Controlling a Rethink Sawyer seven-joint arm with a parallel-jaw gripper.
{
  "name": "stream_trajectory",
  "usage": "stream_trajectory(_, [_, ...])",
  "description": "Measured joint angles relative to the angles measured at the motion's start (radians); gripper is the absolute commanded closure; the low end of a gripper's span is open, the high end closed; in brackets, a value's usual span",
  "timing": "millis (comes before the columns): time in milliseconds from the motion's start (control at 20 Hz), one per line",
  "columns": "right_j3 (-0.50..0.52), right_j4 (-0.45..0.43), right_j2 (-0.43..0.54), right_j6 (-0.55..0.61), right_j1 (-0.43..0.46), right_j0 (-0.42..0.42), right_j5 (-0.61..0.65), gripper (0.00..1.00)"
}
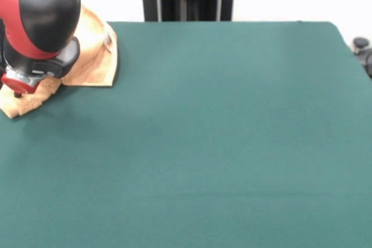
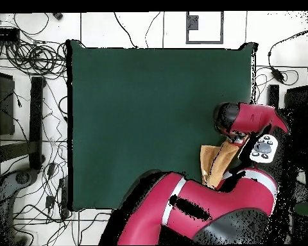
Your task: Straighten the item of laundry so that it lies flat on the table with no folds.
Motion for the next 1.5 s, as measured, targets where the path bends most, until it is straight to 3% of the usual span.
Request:
stream_trajectory(550, [0.0,-0.035,-0.003,0.0,0.004,0.03,0.0,0.0])
stream_trajectory(600, [0.0,-0.035,-0.003,0.0,0.004,0.036,0.0,1.0])
stream_trajectory(1500, [0.01,-0.035,-0.001,0.0,0.003,0.039,-0.016,1.0])
